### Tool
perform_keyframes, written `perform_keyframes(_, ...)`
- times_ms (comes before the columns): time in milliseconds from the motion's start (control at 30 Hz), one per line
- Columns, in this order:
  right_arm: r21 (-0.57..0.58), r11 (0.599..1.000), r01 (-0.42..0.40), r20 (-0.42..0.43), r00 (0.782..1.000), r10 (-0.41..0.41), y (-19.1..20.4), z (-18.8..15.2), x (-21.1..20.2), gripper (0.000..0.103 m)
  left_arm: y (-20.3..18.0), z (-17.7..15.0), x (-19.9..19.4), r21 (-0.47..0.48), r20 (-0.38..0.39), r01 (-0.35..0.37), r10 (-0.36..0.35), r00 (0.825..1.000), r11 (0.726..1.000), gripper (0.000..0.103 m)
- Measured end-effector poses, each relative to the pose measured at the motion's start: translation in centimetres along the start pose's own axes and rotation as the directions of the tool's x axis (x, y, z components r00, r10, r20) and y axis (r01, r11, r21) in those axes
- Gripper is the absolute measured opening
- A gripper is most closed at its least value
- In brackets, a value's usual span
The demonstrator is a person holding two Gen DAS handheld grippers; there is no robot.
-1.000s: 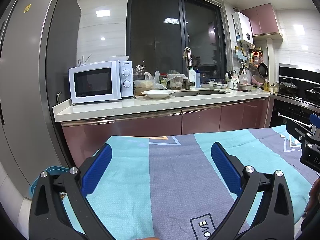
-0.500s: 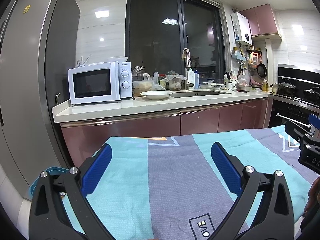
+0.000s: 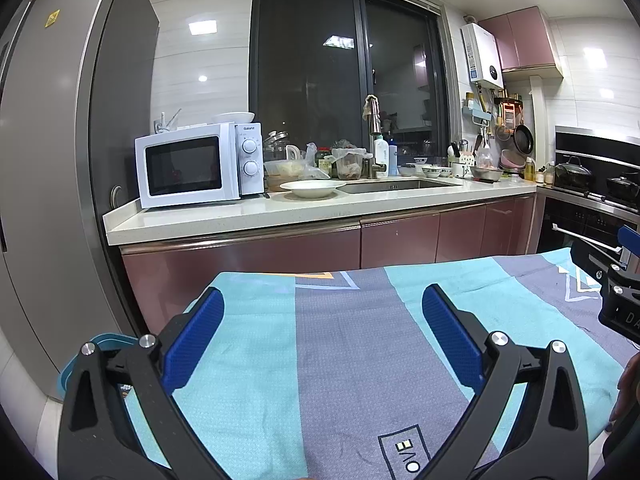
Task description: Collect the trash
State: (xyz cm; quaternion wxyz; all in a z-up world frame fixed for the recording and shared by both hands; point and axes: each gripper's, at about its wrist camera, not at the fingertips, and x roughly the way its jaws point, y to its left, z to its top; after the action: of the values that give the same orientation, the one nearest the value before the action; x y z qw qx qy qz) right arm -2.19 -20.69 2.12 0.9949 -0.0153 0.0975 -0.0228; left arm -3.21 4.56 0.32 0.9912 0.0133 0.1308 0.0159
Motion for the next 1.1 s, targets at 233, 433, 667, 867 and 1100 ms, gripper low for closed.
perform_keyframes(233,0.001,1.000,0.007,0.000,1.000,-0.007,-0.2,-0.1,-0.1,0.097,0.0,0.0,0.0,0.002,-0.001,0.012,-0.012,1.000,1.000,0.098)
perform_keyframes(433,0.002,1.000,0.010,-0.002,1.000,-0.010,-0.3,-0.2,0.1,0.097,0.2,0.1,0.2,0.002,0.003,0.012,-0.012,1.000,1.000,0.098)
perform_keyframes(667,0.002,1.000,0.012,-0.005,1.000,-0.012,-0.3,-0.2,0.2,0.097,0.4,0.1,0.2,-0.001,0.003,0.018,-0.018,1.000,1.000,0.098)
perform_keyframes(867,0.002,1.000,0.013,-0.011,1.000,-0.013,-0.2,-0.3,0.6,0.097,0.5,0.1,0.5,-0.007,-0.004,0.029,-0.029,1.000,1.000,0.098)
perform_keyframes(1100,0.005,1.000,0.012,-0.021,1.000,-0.012,-0.3,-0.4,1.2,0.097,0.5,0.0,0.9,-0.007,-0.012,0.026,-0.026,1.000,1.000,0.098)
